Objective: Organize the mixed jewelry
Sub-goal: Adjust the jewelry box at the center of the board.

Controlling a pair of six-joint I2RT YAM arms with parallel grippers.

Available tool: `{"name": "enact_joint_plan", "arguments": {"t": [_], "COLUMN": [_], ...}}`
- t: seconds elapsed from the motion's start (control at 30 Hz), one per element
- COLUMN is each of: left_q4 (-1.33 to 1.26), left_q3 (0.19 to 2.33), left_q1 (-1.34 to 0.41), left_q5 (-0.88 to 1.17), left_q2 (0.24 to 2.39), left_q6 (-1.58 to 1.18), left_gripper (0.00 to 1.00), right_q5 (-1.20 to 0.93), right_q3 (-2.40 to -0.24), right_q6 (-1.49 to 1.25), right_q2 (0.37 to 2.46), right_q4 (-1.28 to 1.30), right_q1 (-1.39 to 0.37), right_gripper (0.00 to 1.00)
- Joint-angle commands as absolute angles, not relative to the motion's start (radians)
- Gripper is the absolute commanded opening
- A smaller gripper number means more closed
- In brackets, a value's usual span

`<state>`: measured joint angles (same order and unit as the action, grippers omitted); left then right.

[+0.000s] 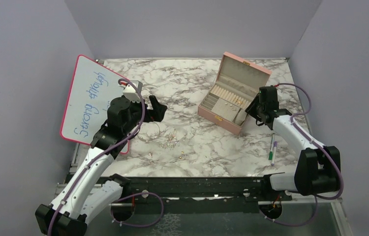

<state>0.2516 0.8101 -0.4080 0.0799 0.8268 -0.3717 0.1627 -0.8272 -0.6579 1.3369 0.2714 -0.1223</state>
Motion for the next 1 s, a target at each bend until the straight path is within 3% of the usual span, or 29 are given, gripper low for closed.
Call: {"name": "enact_joint_plan", "arguments": {"t": [0.0,0.13,0.23,0.43,0.63,0.73,0.97], "left_q4": [0.181,0.174,0.175,0.173,0.172,0.172,0.169], "left_q3": [0.803,0.805,0.803,0.793,0.794,0.798,0.789], "left_q1": [-0.411,-0.411,-0.411,-0.411,-0.411,-0.411,-0.411], "left_q5": [0.113,0.119,0.119,0.113,0.115,0.117,0.117], "left_q2": [0.845,0.856,0.852,0.843,0.85,0.854,0.858], "left_q6": [-0.38,-0.376,-0.374,-0.376,-0.379,-0.38,-0.401], "left_gripper": [0.99,0.99,0.99,0.99,0.99,0.99,0.99], "right_q5": [0.247,0.266,0.294,0.339,0.303,0.271,-0.022], "right_q3": [-0.817,-0.826,-0.844,-0.87,-0.874,-0.867,-0.865], "right_q6": [-0.657,-0.646,-0.648,-0.653,-0.615,-0.593,-0.35], "right_q2": [1.294,1.292,1.314,1.385,1.44,1.454,1.47], "right_q4": [0.233,0.212,0.211,0.217,0.187,0.176,0.075], "right_q1": [-0.115,-0.115,-0.115,-0.115,-0.115,-0.114,-0.114], "right_gripper": [0.48,0.67,0.67,0.43,0.34,0.22,0.02]}}
